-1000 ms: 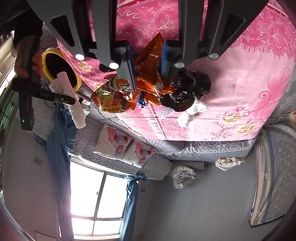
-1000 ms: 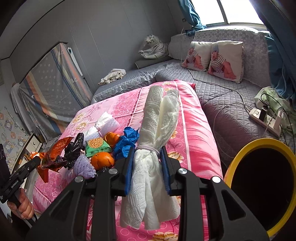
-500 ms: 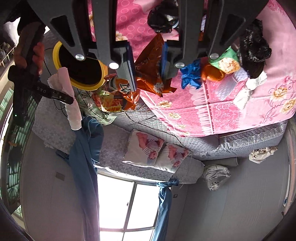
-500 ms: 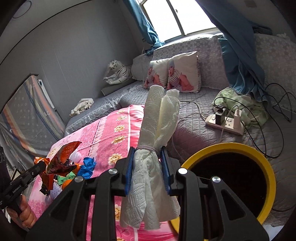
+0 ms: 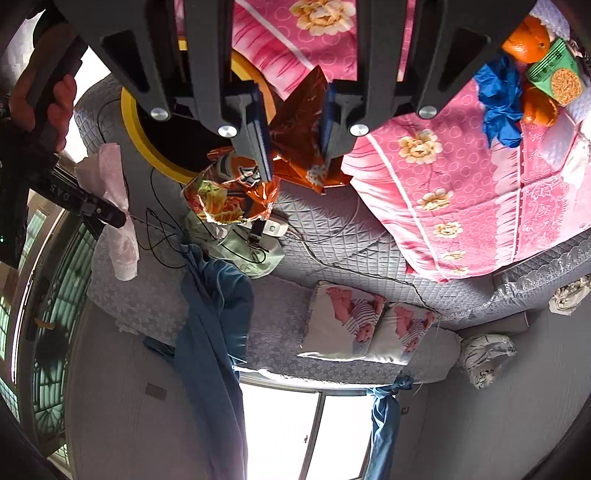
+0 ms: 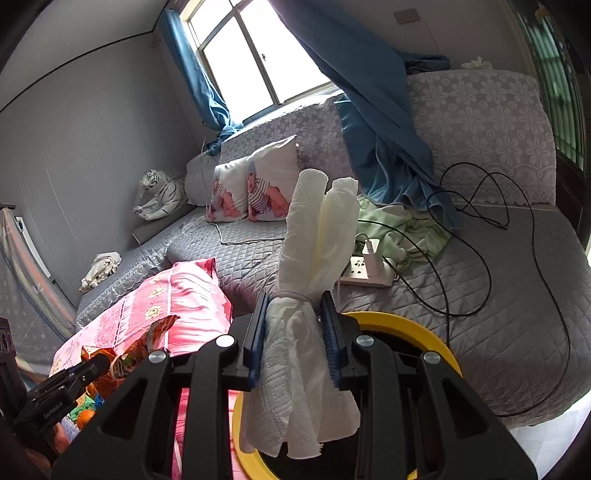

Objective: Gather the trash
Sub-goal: 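Carry the wrapper and tissue to the yellow bin and open both tools over it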

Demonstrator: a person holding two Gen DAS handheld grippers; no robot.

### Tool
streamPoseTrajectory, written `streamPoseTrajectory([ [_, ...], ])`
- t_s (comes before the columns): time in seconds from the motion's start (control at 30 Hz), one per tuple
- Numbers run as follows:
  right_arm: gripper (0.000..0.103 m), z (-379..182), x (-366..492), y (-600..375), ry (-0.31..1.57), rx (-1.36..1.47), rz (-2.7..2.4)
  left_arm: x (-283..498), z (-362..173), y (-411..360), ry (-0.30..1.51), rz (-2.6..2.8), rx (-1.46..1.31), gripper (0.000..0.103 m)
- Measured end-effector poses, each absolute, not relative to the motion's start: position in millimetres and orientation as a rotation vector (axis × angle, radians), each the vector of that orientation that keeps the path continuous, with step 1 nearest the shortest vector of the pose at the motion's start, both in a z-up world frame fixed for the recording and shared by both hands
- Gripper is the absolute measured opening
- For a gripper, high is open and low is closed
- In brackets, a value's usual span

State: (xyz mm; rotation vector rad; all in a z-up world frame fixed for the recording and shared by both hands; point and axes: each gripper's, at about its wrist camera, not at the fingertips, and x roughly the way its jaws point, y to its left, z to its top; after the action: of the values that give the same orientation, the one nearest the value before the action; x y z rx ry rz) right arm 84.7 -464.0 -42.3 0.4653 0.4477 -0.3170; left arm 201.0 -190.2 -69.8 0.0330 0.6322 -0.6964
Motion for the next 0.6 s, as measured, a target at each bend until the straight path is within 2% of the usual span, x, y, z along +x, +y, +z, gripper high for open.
streamPoseTrajectory([
  [0.3, 0.026, -60, 84, -483, 0.48, 0.499, -0.364, 201, -89, -246, 0.67, -0.75, 0.056, 0.022],
  [0.6, 0.027, -72, 88, -491, 0.527, 0.506, -0.39, 199, -114, -264, 0.73, -0.757, 0.095, 0.022],
])
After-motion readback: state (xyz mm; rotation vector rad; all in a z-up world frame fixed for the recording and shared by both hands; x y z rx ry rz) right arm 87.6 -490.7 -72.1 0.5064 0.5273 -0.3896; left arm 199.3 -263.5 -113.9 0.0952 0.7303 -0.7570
